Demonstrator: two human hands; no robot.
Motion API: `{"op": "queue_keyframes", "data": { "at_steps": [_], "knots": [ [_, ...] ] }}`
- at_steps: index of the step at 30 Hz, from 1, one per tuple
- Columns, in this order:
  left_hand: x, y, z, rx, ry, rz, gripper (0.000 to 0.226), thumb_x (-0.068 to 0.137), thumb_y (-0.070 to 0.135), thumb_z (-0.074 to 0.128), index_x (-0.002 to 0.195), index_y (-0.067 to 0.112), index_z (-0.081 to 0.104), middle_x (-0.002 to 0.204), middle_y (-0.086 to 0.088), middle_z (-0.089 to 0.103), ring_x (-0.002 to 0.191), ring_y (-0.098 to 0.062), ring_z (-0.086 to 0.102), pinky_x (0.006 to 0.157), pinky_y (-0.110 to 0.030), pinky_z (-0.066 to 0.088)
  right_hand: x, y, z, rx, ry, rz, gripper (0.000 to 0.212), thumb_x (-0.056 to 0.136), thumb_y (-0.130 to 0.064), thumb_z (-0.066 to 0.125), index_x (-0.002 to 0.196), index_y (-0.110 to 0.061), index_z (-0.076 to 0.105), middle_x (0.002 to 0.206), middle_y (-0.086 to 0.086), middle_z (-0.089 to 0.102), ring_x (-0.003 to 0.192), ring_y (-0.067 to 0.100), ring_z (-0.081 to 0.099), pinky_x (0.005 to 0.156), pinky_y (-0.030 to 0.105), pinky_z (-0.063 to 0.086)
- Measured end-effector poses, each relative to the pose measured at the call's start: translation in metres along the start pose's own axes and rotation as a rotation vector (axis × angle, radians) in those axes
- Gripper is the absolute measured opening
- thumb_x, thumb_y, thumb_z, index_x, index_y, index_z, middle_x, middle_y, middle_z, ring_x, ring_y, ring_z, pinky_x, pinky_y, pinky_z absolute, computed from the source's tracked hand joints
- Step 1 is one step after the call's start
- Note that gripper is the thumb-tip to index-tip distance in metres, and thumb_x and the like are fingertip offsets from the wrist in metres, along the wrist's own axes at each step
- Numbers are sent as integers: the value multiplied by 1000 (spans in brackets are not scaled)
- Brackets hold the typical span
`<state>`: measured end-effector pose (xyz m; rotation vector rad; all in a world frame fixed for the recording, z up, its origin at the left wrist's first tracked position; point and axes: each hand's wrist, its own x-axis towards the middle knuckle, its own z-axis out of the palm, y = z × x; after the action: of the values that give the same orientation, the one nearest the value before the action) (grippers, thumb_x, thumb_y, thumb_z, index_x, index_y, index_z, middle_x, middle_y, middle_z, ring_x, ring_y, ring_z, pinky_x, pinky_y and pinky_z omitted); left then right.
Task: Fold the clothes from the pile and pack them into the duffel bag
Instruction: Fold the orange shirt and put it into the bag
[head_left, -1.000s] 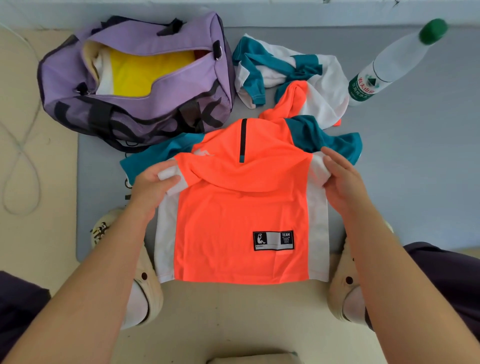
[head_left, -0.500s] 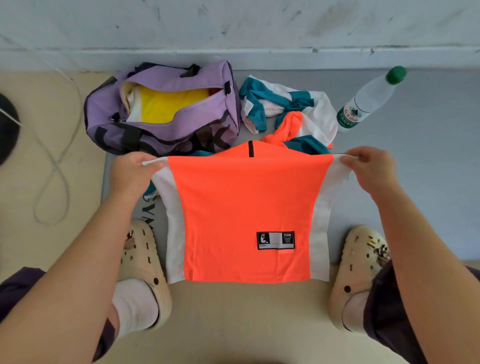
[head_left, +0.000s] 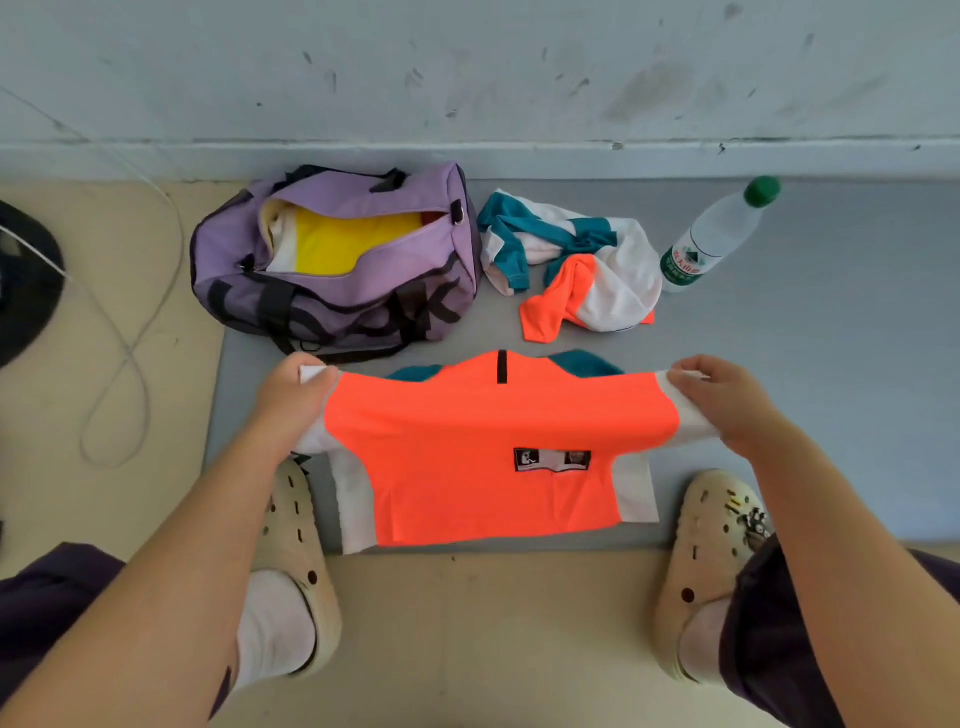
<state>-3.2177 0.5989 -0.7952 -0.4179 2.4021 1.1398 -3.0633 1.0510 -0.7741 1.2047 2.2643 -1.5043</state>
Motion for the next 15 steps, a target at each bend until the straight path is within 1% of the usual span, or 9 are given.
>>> {"op": "queue_keyframes", "data": {
  "at_steps": [3,4,5,7,8,10,12,13,15],
  "knots": [
    [2,-19,8,112,-19,-30,12,92,33,61,98,24,58,94,0,62,82,-21,58,67,-31,42,3,20,8,-121,5,70,6,90,-17,64,93,-14,69,93,9,64,86,22,57,80,35,48],
    [3,-23,12,136,-1,-22,14,92,33,61,100,22,58,96,-1,61,86,-23,57,72,-33,43,4,25,12,-152,23,74,6,90,-18,64,92,-16,69,93,9,64,85,22,57,77,32,48],
    [4,-26,16,147,16,-9,14,92,32,61,100,20,59,96,-2,61,88,-25,57,75,-34,44,7,29,16,-179,49,67,6,90,-18,63,92,-16,69,91,8,63,82,21,55,70,28,46],
    [7,-31,23,144,19,29,16,92,29,63,98,15,61,92,-5,61,86,-26,56,72,-34,42,12,33,26,-209,108,38,9,90,-17,62,94,-13,69,85,6,60,76,20,52,58,24,40],
    [9,-32,26,144,15,40,16,92,28,63,96,13,61,89,-6,61,83,-26,56,68,-33,41,16,34,31,-215,132,21,10,90,-16,62,95,-10,69,83,5,60,74,20,51,58,25,38],
    [15,-33,31,172,23,43,14,91,28,64,92,14,62,86,-5,61,81,-25,56,63,-32,39,23,36,39,-242,156,-3,12,90,-14,61,97,-7,69,82,5,60,76,22,53,65,25,37],
    [21,-31,36,252,48,66,13,91,27,64,89,14,62,86,-6,62,81,-26,56,66,-32,39,32,35,46,-324,149,-25,13,90,-12,59,97,-4,68,88,10,64,86,28,58,71,27,37],
    [23,-29,39,329,62,113,12,90,25,65,90,13,62,89,-9,63,82,-28,56,69,-33,41,37,34,49,-395,140,-42,14,90,-10,58,99,-3,67,94,14,66,93,31,59,74,28,39],
    [26,-23,48,550,100,325,14,88,19,67,96,7,64,97,-16,64,91,-35,56,77,-41,45,43,32,58,-570,143,-115,19,91,-10,58,105,0,65,108,20,65,105,37,57,85,36,43]
  ]
}}
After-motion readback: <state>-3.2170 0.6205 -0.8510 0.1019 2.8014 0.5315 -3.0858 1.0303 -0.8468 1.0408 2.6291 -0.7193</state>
